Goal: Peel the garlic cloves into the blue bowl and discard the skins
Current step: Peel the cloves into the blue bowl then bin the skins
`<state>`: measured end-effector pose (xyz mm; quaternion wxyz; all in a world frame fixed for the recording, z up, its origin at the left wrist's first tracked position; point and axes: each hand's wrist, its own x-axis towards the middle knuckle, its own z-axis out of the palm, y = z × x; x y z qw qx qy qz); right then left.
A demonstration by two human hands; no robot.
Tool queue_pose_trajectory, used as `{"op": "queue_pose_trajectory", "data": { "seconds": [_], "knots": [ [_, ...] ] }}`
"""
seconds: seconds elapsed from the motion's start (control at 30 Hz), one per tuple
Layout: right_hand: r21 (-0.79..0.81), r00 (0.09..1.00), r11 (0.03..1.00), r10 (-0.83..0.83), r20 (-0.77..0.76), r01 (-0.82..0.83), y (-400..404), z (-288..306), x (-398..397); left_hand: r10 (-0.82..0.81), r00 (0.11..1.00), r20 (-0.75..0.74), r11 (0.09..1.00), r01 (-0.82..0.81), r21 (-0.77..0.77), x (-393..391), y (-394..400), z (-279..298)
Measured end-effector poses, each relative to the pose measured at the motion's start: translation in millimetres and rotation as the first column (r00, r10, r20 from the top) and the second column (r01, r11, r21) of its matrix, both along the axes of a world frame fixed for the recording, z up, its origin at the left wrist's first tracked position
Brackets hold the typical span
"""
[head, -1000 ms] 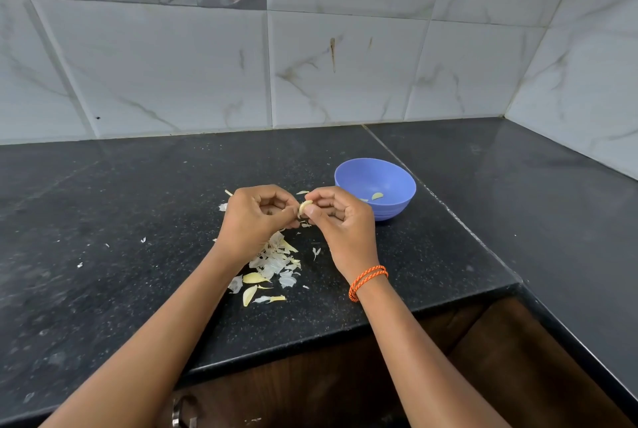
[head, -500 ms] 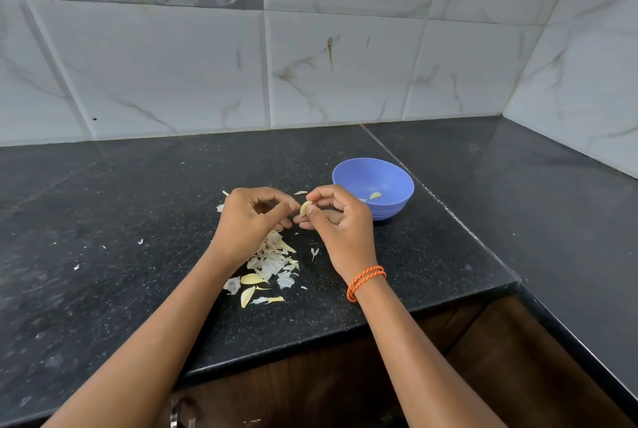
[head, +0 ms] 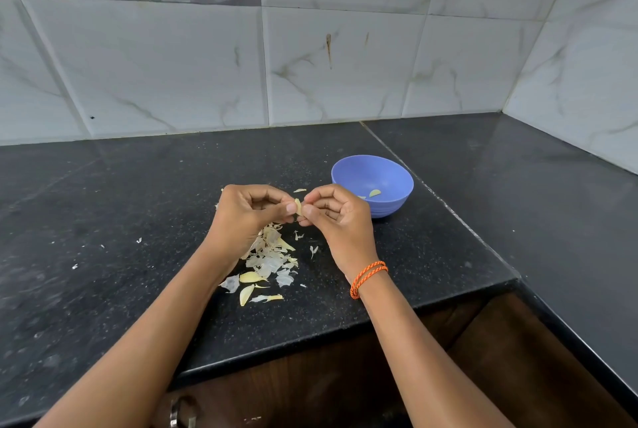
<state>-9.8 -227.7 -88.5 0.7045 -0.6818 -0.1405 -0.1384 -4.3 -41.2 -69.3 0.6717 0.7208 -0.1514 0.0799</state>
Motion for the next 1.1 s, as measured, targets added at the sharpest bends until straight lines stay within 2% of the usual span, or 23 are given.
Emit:
{"op": "queue_pose_trajectory", "data": {
  "seconds": [0.13, 0.33, 0.57, 0.8, 1.1],
  "knots": [
    [-0.003, 1.000, 1.000, 0.014, -0.002, -0.014, -0.4, -0.6, 1.3, -0.039, 0.999, -0.023, 0.999, 0.039, -0.031, -0.2, 0.2, 0.1],
    [-0.007, 0.999, 0.999, 0.045, 0.005, -0.045, -0.3, -0.5, 1.1, 0.046, 0.999, -0.025, 0.999, -0.046, -0.017, -0.2, -2.4, 1.0],
    [-0.057, 0.999, 0.998, 0.043, 0.033, -0.041, 0.0, -5.2, 4.2, 0.023, 0.994, -0.103, 0.999, -0.026, -0.036, -1.3, -0.6, 1.1],
    [-0.055, 0.998, 0.997, 0.048, 0.046, -0.045, 0.8, -5.3, 2.6, 0.032, 0.993, -0.112, 0.997, -0.040, -0.062, -1.2, 1.1, 1.8],
    [-0.028, 0.998, 0.999, 0.040, 0.040, -0.039, 1.4, -4.3, 2.6, 0.032, 0.996, -0.078, 0.996, -0.025, 0.089, 5.7, -6.3, -4.4]
  ]
}}
